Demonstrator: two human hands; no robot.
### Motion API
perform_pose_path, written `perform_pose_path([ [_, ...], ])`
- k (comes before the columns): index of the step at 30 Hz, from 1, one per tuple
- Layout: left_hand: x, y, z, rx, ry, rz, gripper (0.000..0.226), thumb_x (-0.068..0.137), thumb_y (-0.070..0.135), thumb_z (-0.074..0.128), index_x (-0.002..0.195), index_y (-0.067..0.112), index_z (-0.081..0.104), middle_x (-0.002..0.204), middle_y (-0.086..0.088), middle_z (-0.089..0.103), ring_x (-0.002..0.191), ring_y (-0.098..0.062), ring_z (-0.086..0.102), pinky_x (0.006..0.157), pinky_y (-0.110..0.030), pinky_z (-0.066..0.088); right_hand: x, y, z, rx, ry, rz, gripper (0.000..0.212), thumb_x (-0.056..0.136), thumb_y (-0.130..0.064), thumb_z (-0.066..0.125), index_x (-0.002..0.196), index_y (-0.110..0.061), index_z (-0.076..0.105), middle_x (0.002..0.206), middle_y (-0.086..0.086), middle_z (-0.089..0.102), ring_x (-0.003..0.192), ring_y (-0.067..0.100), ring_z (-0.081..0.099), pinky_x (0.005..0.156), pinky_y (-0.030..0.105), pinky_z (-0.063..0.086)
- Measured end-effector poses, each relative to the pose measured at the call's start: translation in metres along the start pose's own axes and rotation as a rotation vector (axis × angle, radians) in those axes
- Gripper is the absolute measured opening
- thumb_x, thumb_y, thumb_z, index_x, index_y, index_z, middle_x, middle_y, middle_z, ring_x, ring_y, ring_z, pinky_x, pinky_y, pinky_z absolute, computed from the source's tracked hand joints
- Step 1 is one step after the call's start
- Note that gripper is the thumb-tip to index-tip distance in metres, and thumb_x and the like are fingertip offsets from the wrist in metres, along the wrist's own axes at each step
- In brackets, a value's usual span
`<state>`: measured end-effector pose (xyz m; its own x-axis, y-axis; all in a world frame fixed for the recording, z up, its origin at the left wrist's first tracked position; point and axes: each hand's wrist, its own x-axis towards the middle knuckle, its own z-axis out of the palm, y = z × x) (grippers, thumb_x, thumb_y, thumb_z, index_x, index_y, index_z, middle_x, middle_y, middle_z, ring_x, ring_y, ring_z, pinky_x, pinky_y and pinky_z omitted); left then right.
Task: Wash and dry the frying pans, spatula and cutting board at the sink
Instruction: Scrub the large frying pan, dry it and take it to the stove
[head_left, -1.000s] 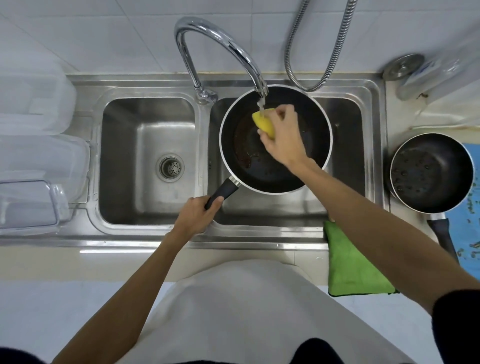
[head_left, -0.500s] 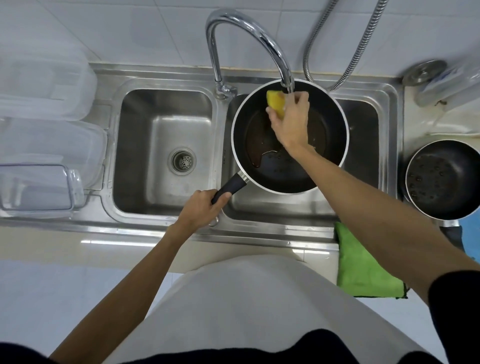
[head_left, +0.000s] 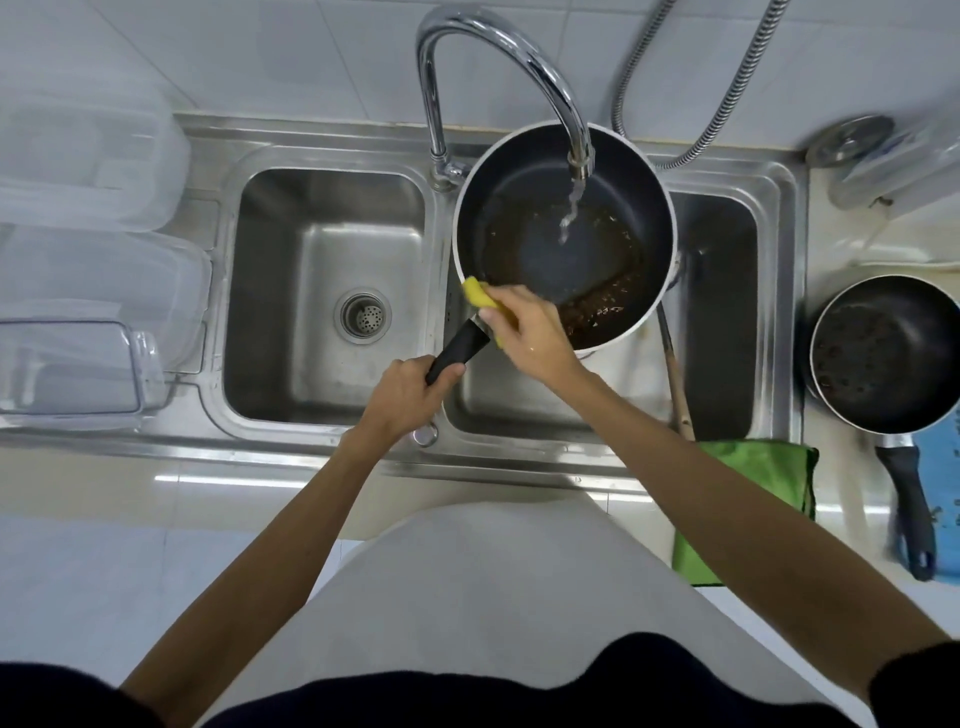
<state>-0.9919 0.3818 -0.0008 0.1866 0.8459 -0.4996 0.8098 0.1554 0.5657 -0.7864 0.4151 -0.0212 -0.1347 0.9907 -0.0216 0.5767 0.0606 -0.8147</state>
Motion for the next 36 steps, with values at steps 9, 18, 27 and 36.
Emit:
perform_pose_path([
  [9, -0.01, 0.015, 0.005, -0.011, -0.087, 0.031, 0.046, 0.1, 0.042, 0.054, 0.062, 0.023, 0.038, 0.052, 0.003, 0.043, 0.046, -0.012, 0.042, 0.044, -0.018, 0.031, 0.03, -0.019, 0.025, -0.154, 0.076, -0.125, 0.043, 0.103, -0.017, 0.054, 0.144, -0.008, 0.051, 0.135, 0.024, 0.045, 0.116, 0.037, 0.05, 0.101, 0.044, 0.049],
  [18, -0.019, 0.011, 0.001, -0.002, -0.112, -0.002, 0.037, 0.099, 0.037, 0.058, 0.069, 0.02, 0.045, 0.057, 0.004, 0.048, 0.048, -0.009, 0.047, 0.044, -0.015, 0.032, 0.123, -0.033, -0.02, -0.005, 0.416, 0.331, 0.051, 0.098, -0.02, 0.063, 0.144, -0.007, 0.045, 0.132, 0.021, 0.048, 0.113, 0.028, 0.054, 0.101, 0.038, 0.044],
  [27, -0.012, 0.02, -0.002, -0.023, -0.074, 0.013, 0.045, 0.1, 0.031, 0.059, 0.062, 0.021, 0.037, 0.056, 0.002, 0.044, 0.048, -0.012, 0.041, 0.045, -0.016, 0.035, 0.035, -0.029, 0.05, -0.108, 0.2, 0.302, 0.052, 0.108, -0.041, 0.033, 0.146, -0.009, 0.048, 0.144, 0.019, 0.041, 0.129, 0.035, 0.04, 0.112, 0.049, 0.033],
  [36, -0.026, 0.014, -0.008, -0.036, -0.122, 0.016, 0.038, 0.099, 0.036, 0.058, 0.066, 0.025, 0.042, 0.058, 0.003, 0.048, 0.049, -0.012, 0.047, 0.045, -0.011, 0.038, 0.093, 0.018, -0.013, -0.146, 0.397, 0.29, 0.042, 0.087, -0.001, 0.065, 0.127, -0.006, 0.056, 0.138, 0.01, 0.039, 0.114, 0.021, 0.048, 0.108, 0.019, 0.041],
])
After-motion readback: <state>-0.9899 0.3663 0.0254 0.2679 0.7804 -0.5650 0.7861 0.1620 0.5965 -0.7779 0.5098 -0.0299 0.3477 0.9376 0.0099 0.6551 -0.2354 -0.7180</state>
